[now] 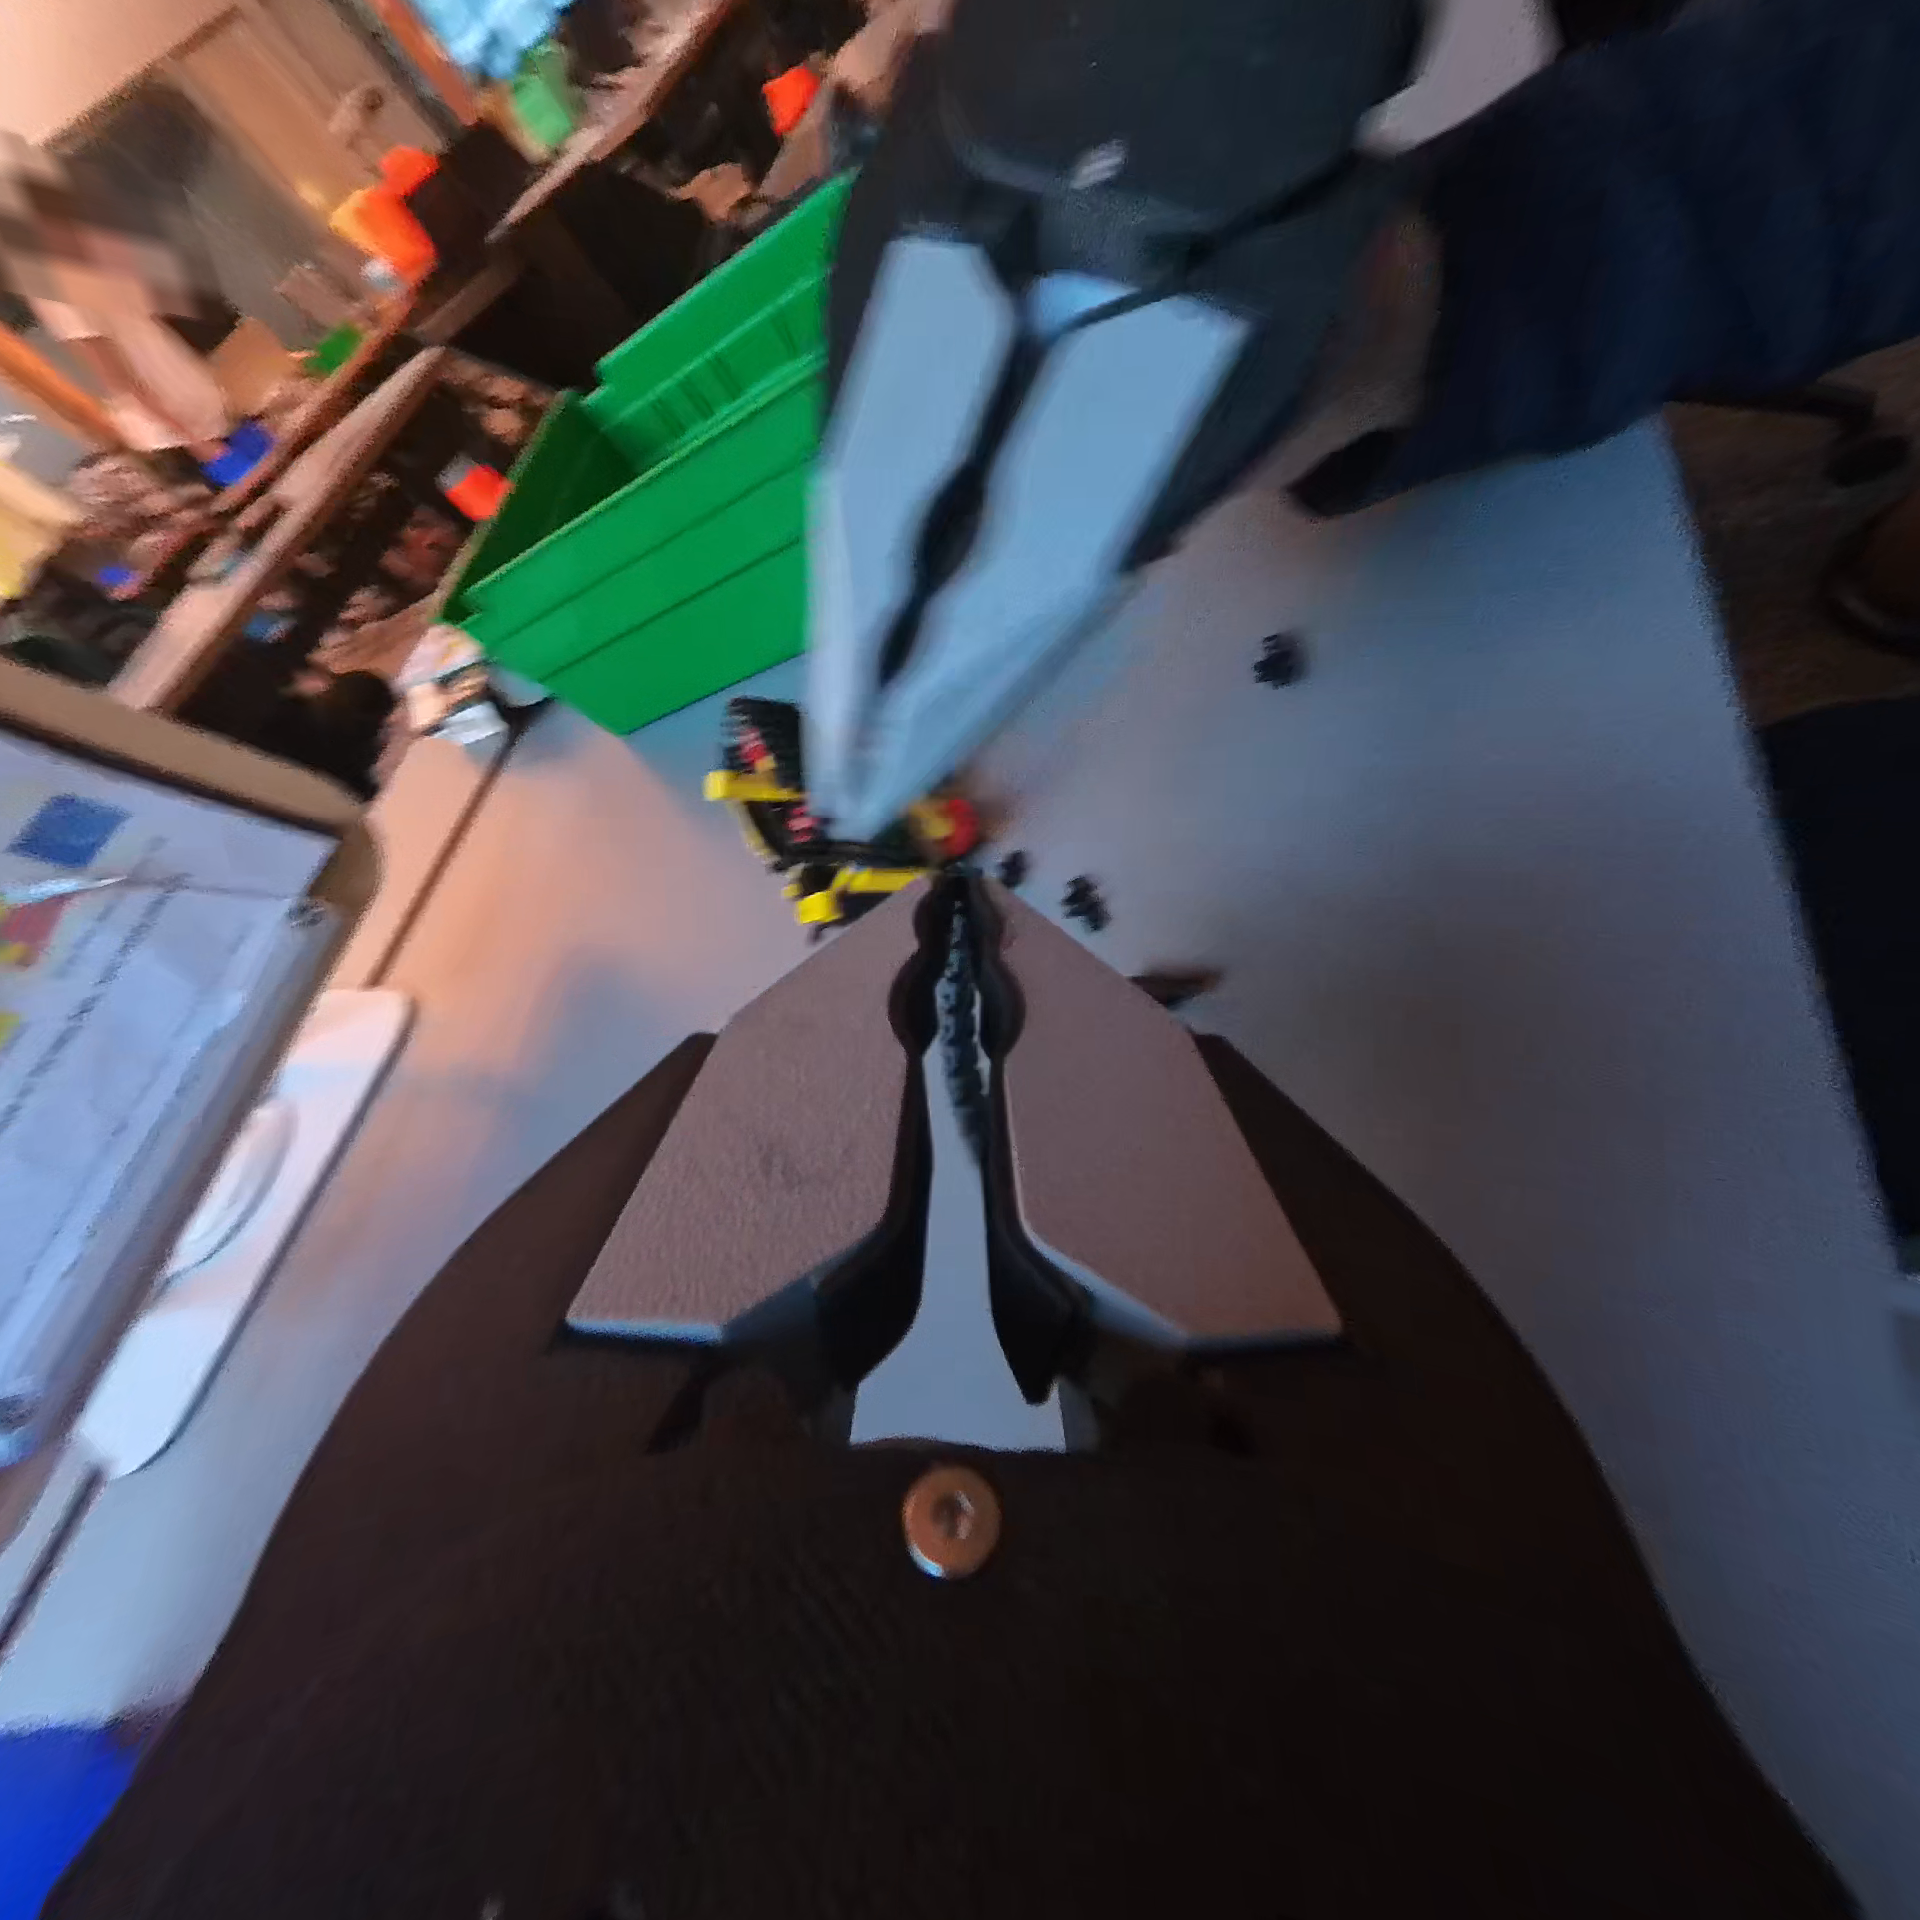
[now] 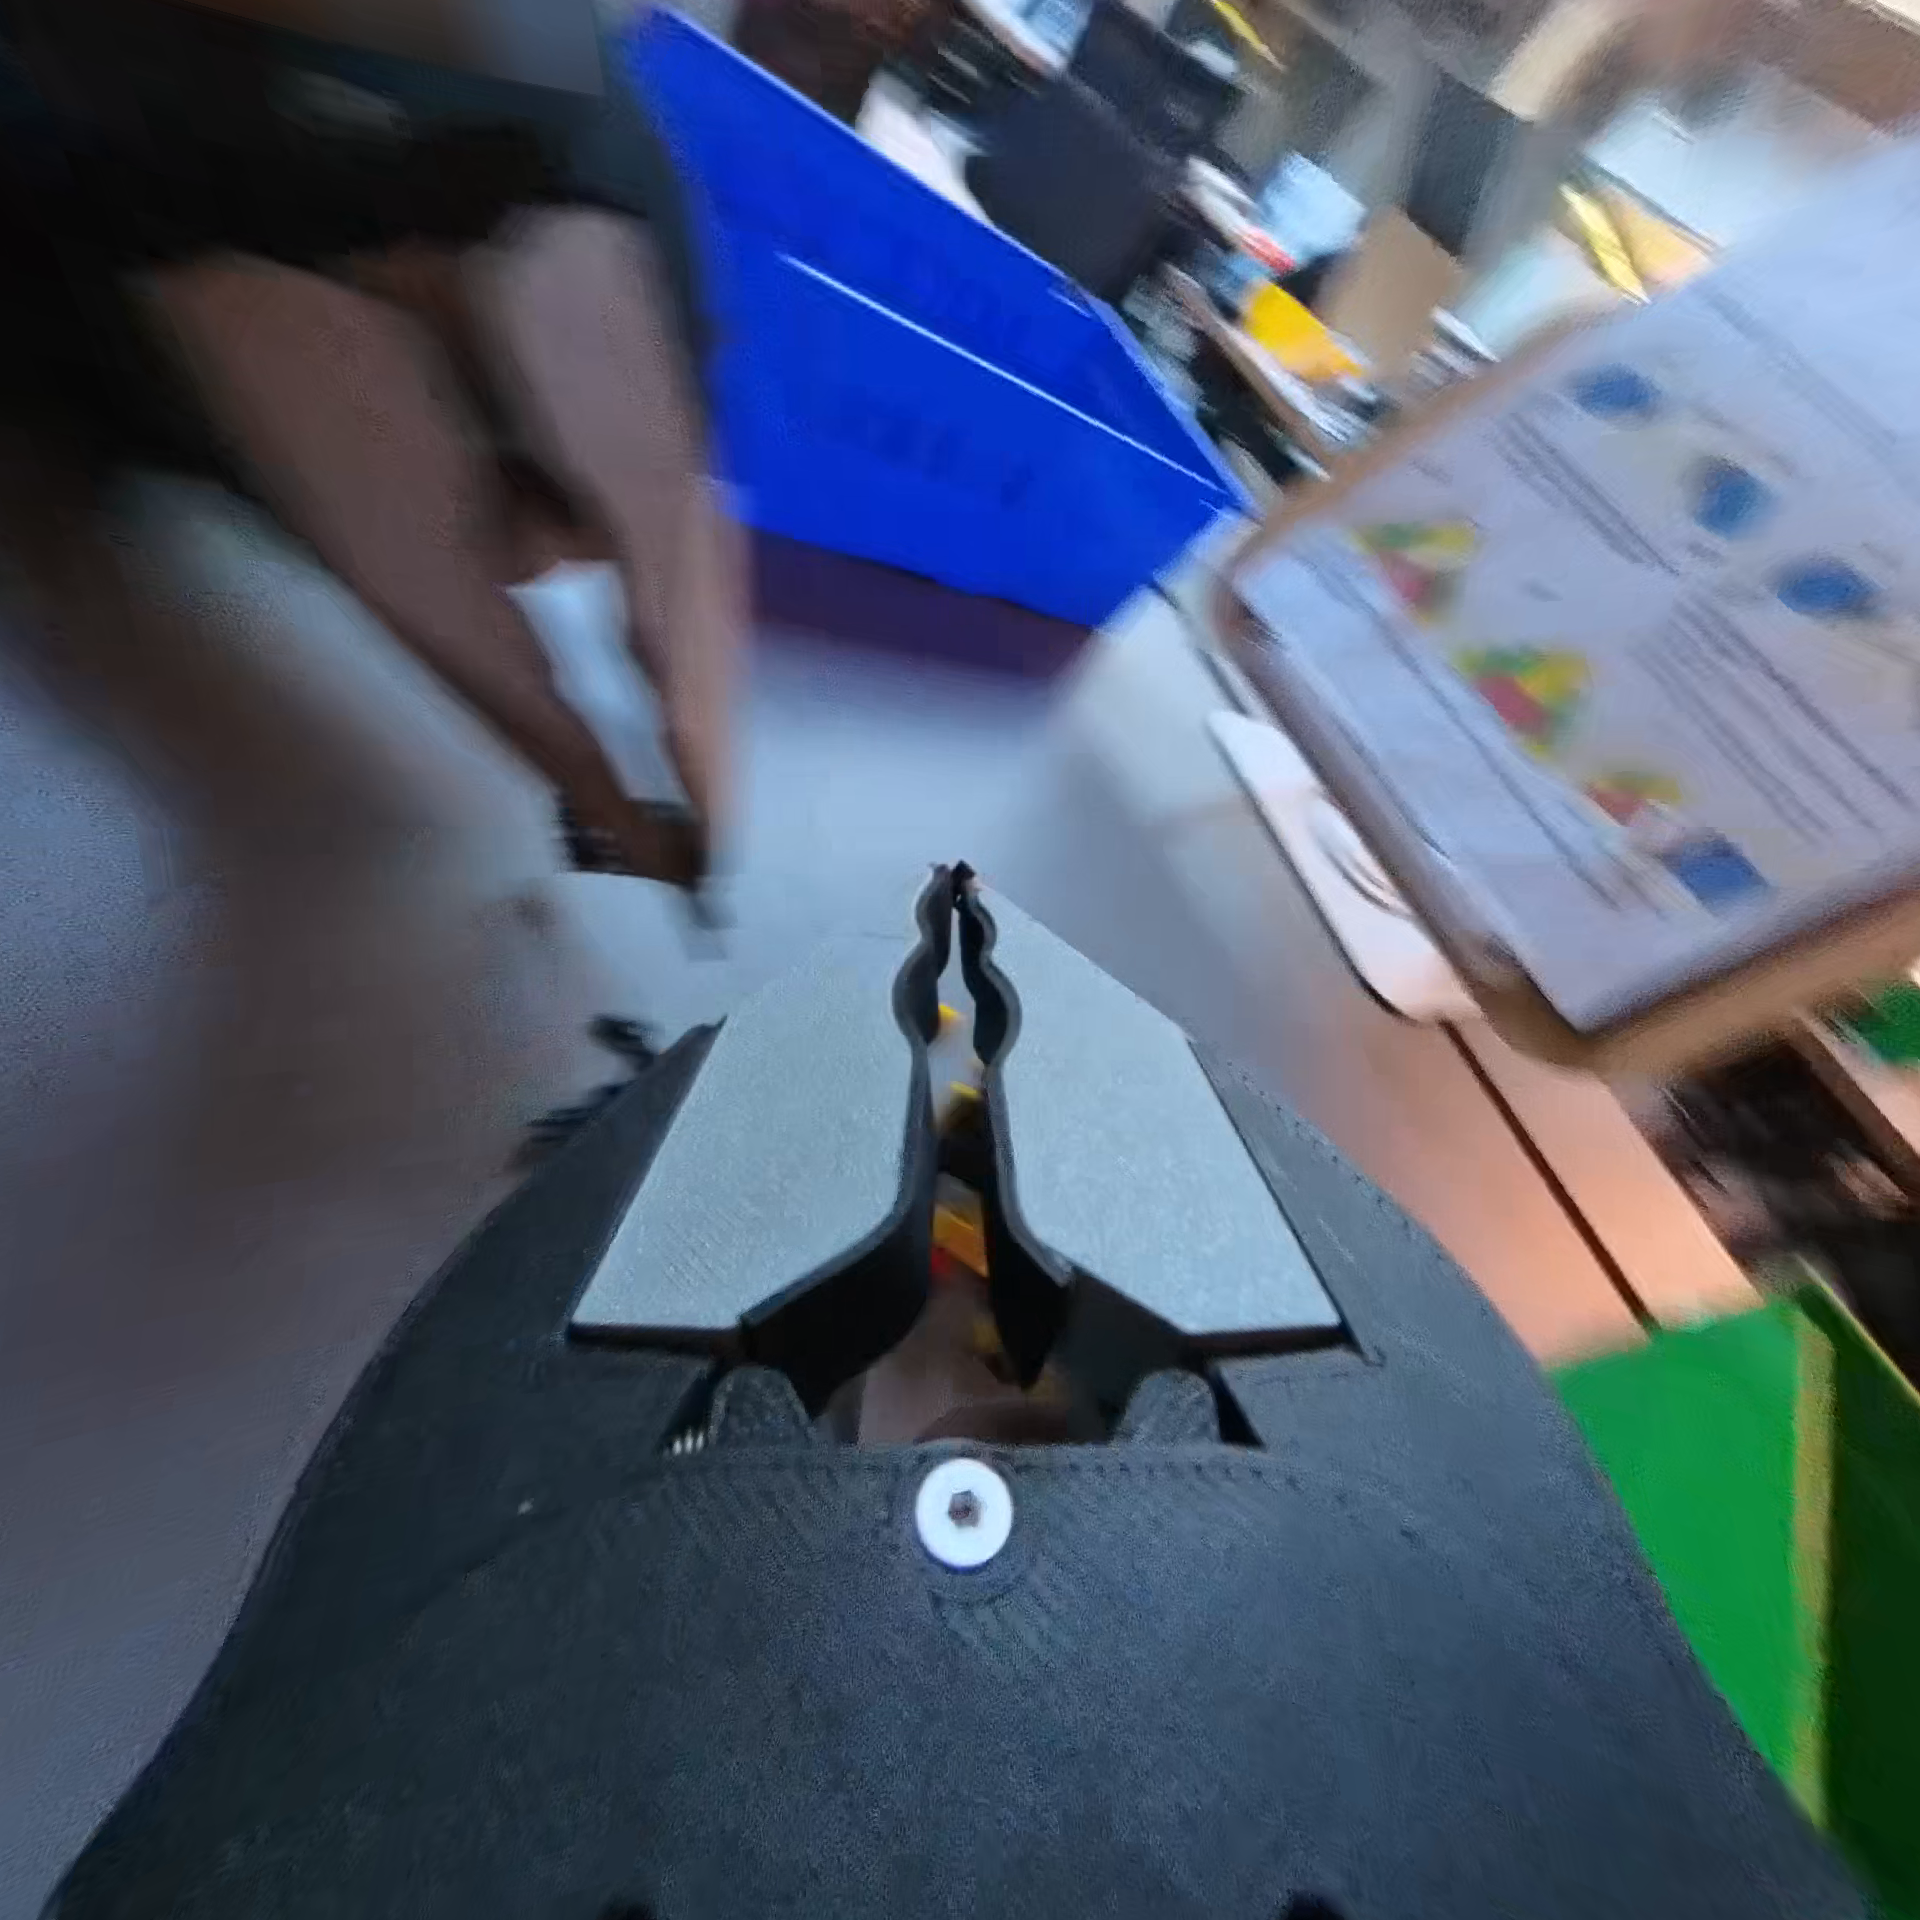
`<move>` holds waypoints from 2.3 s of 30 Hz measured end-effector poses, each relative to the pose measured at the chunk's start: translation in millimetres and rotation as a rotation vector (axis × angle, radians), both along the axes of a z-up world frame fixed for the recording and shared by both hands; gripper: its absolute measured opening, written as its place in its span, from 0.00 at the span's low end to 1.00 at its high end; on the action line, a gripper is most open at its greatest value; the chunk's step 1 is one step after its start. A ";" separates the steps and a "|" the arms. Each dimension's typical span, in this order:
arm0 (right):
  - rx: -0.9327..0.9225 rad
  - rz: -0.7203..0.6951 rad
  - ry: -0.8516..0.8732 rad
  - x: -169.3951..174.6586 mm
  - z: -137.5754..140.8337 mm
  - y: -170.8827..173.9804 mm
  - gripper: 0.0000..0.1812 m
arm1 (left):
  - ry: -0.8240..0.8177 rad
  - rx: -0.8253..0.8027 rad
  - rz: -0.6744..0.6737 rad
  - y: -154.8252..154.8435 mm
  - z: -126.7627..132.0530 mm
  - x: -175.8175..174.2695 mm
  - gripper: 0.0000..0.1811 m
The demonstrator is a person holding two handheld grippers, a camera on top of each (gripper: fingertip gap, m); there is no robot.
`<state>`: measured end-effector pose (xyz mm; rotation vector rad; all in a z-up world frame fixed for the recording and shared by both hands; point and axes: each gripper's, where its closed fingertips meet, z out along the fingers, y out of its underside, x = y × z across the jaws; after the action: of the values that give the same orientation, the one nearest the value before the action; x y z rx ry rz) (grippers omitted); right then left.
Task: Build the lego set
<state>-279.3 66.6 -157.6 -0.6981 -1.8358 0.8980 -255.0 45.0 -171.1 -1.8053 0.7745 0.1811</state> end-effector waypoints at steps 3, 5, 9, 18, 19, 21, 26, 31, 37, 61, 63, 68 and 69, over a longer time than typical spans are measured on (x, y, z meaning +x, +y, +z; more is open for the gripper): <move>-0.205 -0.036 -0.021 -3.2 9.3 22.3 0.00 | 0.063 -0.010 -0.005 0.6 -9.5 9.4 0.00; -0.323 0.038 -0.119 0.7 1.8 17.5 0.00 | 0.102 0.008 0.037 5.1 -10.3 0.7 0.00; -0.223 -0.012 -0.304 1.0 -35.0 25.4 0.12 | -0.037 -0.019 0.045 5.5 -8.5 -11.3 0.00; -0.082 0.059 -0.569 19.9 -87.8 9.4 0.05 | -0.278 -0.111 0.050 8.1 -12.8 -25.6 0.00; -0.071 0.063 -0.610 23.1 -94.1 9.2 0.05 | -0.293 -0.111 0.053 8.6 -12.3 -27.0 0.00; -0.057 0.055 -0.547 18.8 -83.4 8.5 0.20 | -0.302 -0.116 0.055 8.8 -13.2 -28.1 0.00; -0.133 0.095 -0.352 11.2 -45.4 2.0 0.14 | -0.276 -0.109 0.019 7.9 -13.7 -20.4 0.00; -0.138 0.182 -0.224 10.6 -26.7 -23.7 0.03 | -0.254 -0.047 -0.068 3.4 -2.8 -2.7 0.00; -0.103 0.174 -0.196 11.8 -24.9 -21.3 0.01 | -0.271 -0.065 -0.059 3.1 -4.3 -3.6 0.02; -0.141 0.224 -0.167 16.7 -15.4 -24.6 0.02 | -0.264 -0.068 -0.081 -0.4 -0.8 1.9 0.00; -0.113 0.225 -0.165 17.1 -17.5 -25.8 0.01 | -0.269 -0.068 -0.082 -0.2 -0.6 2.1 0.00; -0.092 0.217 -0.143 17.0 -14.9 -25.2 0.01 | -0.300 -0.067 -0.082 0.2 1.3 1.5 0.00; -0.097 0.218 -0.144 17.1 -14.6 -25.0 0.01 | -0.304 -0.063 -0.081 0.5 1.9 1.3 0.00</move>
<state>-262.1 41.6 -172.2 -0.6449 -2.0355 1.1097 -253.7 45.5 -169.1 -1.8030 0.6392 -0.1699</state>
